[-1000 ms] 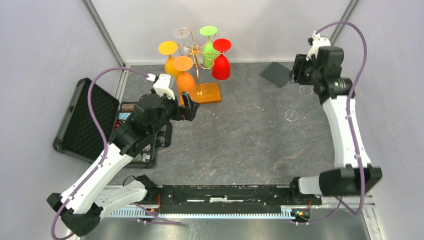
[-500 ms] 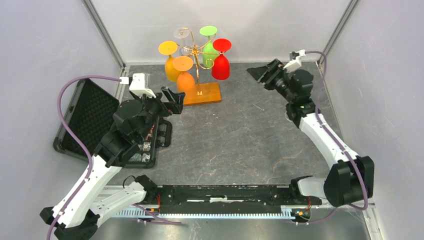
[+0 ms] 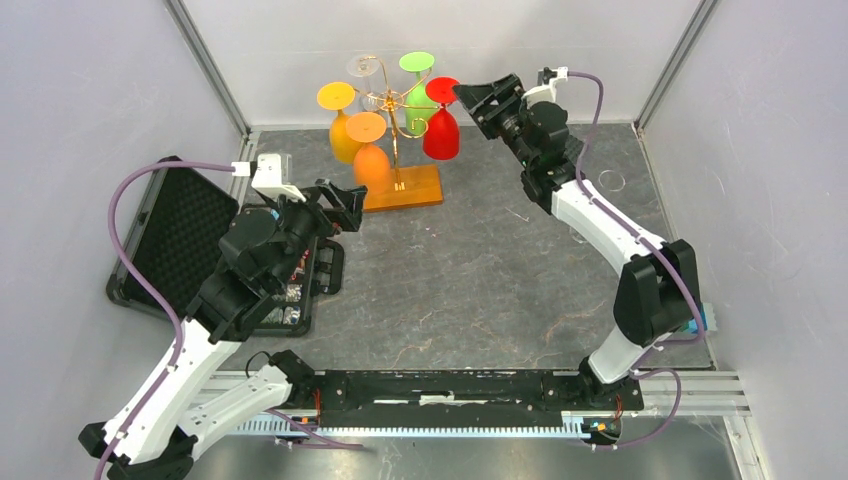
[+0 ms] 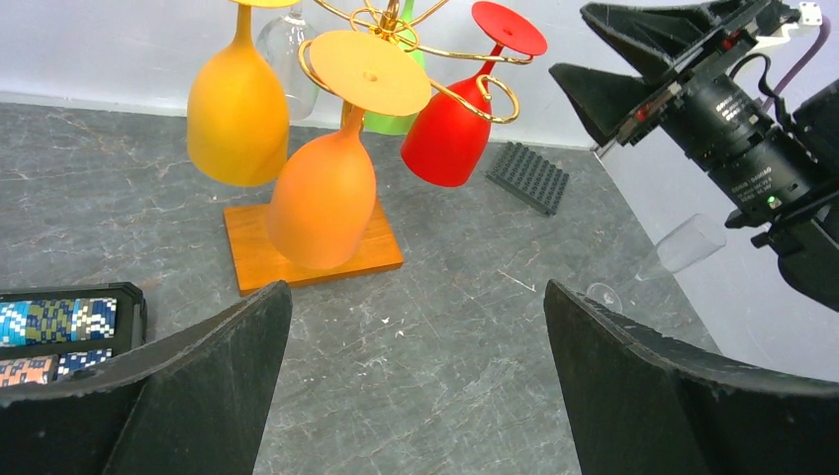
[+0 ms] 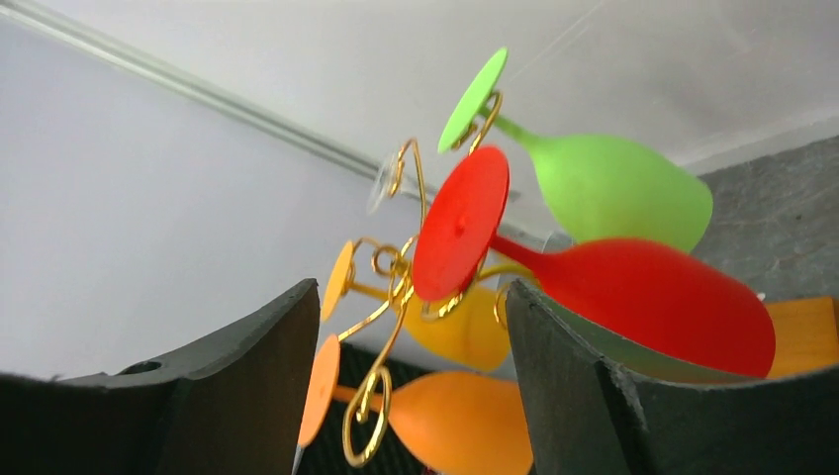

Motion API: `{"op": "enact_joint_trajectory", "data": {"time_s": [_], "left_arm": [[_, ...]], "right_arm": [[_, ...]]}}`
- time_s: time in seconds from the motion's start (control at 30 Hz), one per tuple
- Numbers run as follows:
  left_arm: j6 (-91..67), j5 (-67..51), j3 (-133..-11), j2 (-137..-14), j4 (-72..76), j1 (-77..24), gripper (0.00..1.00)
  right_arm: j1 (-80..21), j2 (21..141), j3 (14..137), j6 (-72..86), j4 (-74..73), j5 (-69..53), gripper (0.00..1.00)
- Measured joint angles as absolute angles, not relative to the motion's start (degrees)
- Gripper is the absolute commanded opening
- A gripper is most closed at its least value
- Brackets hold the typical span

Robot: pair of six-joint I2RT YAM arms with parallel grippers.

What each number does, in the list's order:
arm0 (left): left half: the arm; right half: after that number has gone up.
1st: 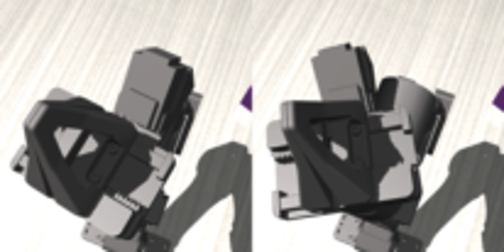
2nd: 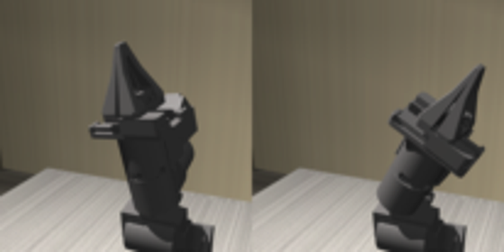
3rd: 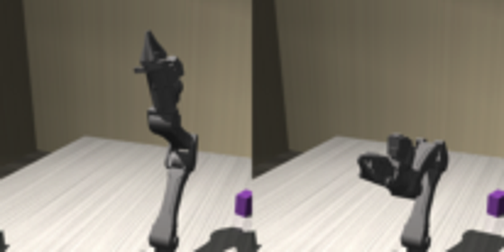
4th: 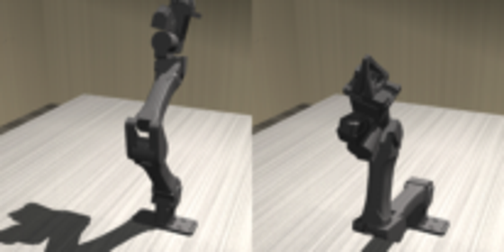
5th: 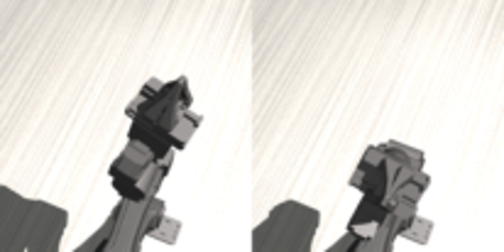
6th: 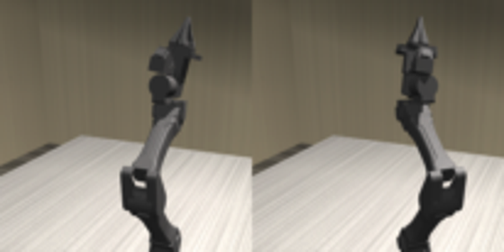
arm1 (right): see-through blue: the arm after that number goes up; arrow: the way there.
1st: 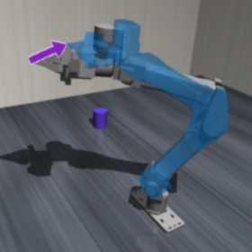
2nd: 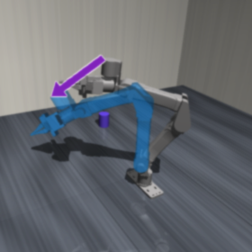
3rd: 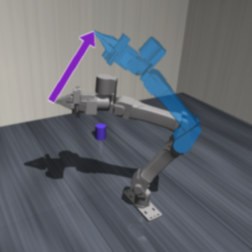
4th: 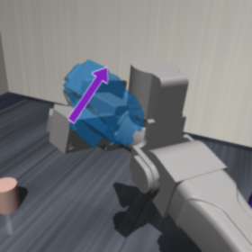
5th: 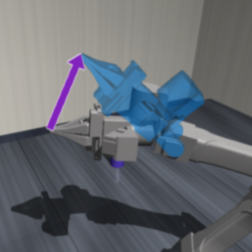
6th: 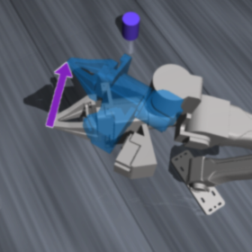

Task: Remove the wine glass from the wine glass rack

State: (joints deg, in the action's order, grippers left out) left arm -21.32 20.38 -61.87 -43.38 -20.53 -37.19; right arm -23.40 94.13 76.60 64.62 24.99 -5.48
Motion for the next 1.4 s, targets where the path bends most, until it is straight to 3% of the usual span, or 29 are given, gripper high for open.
{"op": "enact_joint_trajectory", "data": {"time_s": [0.17, 0.27, 1.03, 1.4], "left_arm": [[-20.62, 20.40, -60.14, -42.30, -19.49, -37.19, 1.00], [-20.05, 20.53, -59.79, -42.22, -19.55, -37.19, 1.00], [-19.77, 20.86, -59.35, -42.19, -19.59, -37.19, 1.00], [-19.79, 20.86, -58.94, -42.09, -19.57, -37.19, 1.00]], "right_arm": [[-23.53, 97.30, 82.43, 65.71, 21.56, 0.23, 0.49], [-23.53, 100.07, 86.30, 66.59, 19.79, 1.54, 0.44], [-23.59, 103.42, 88.75, 68.12, 17.91, 3.14, 0.53], [-23.64, 106.30, 89.58, 68.07, 18.06, 0.60, 0.40]]}}
